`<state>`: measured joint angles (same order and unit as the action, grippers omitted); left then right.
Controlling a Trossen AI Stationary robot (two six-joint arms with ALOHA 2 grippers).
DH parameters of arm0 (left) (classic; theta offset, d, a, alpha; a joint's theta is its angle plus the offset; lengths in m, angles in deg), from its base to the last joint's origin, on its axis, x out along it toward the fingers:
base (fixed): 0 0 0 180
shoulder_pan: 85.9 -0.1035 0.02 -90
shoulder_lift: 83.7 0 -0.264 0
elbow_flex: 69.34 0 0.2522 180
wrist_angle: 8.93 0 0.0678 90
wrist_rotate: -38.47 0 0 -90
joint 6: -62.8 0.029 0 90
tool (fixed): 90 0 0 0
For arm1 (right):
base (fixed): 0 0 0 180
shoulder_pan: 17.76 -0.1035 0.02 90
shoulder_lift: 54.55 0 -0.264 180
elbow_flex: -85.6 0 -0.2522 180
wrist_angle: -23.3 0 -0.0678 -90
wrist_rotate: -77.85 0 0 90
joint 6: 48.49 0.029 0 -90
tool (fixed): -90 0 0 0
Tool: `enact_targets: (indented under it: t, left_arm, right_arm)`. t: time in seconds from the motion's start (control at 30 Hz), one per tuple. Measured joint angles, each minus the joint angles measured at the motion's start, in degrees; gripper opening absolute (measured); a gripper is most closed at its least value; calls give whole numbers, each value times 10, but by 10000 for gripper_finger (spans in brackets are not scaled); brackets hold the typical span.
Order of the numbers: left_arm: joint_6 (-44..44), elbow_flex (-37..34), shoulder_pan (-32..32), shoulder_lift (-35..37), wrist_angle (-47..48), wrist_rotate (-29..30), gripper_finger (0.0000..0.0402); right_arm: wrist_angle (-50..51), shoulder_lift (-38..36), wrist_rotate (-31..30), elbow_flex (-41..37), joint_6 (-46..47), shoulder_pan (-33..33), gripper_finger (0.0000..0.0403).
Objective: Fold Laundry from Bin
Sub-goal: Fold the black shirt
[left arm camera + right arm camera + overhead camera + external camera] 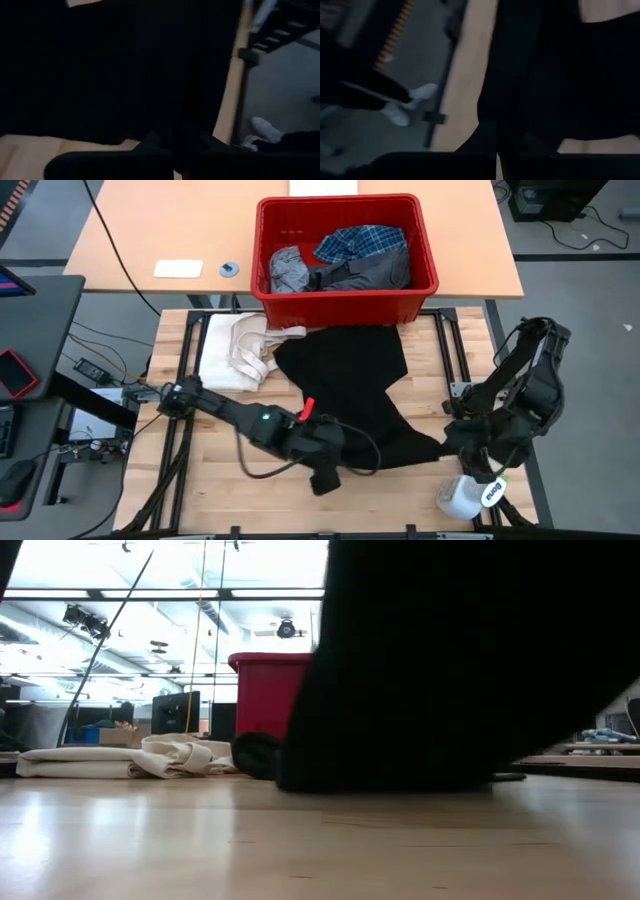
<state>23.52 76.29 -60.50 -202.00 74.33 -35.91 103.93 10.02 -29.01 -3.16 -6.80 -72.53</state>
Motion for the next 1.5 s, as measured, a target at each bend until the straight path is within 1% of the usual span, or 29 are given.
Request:
enact_targets:
  t: [0.07, 0.2, 0.27, 0.33, 0.4, 0.47, 0.6, 0.73, 0.83, 0.93, 1.0, 1.13, 1.27, 1.4, 1.5]
  left_arm:
    - [9, 8, 14, 10, -18, 0, 5]
    - [50, 11, 38, 34, -91, -11, 5]
    - [66, 11, 50, 36, -131, -25, 5]
    - [74, 11, 55, 35, -187, -57, 5]
    - [72, 11, 61, 35, -231, -90, 5]
    - [63, 11, 67, 36, -241, -103, 5]
    - [19, 9, 74, 31, -152, -89, 5]
    - [-27, 8, 69, 21, -55, -73, 5]
    - [-44, 9, 60, 18, 7, -33, 5]
    - [-49, 8, 48, 14, 56, 29, 5]
    - [-33, 8, 35, 10, 81, 52, 5]
    - [38, 9, 1, -8, 131, 81, 5]
    - [88, 8, -38, -24, 166, 109, 5]
    - [135, 8, -80, -36, 185, 127, 5]
    - [154, 8, -113, -47, 198, 132, 5]
  right_arm:
    - [-8, 5, 29, 25, -1, 0, 5]
    - [-40, 24, 102, 61, 2, -8, 4]
    - [-64, 35, 136, 75, 3, -14, 4]
    - [-98, 43, 168, 86, 3, -21, 4]
    - [-126, 51, 185, 96, 3, -30, 4]
    - [-121, 55, 176, 106, 1, -38, 4]
    - [-62, 59, 125, 101, 14, -43, 4]
    - [10, 69, 99, 81, 43, -28, 4]
    - [84, 79, 73, 69, 78, -9, 4]
    - [144, 87, 43, 59, 96, 12, 4]
    - [161, 87, 29, 52, 97, 29, 5]
    - [178, 87, -6, 38, 96, 71, 5]
    - [192, 87, -37, 25, 86, 123, 5]
    - [189, 86, -40, -11, 50, 181, 5]
    - [168, 84, -26, -51, 12, 222, 5]
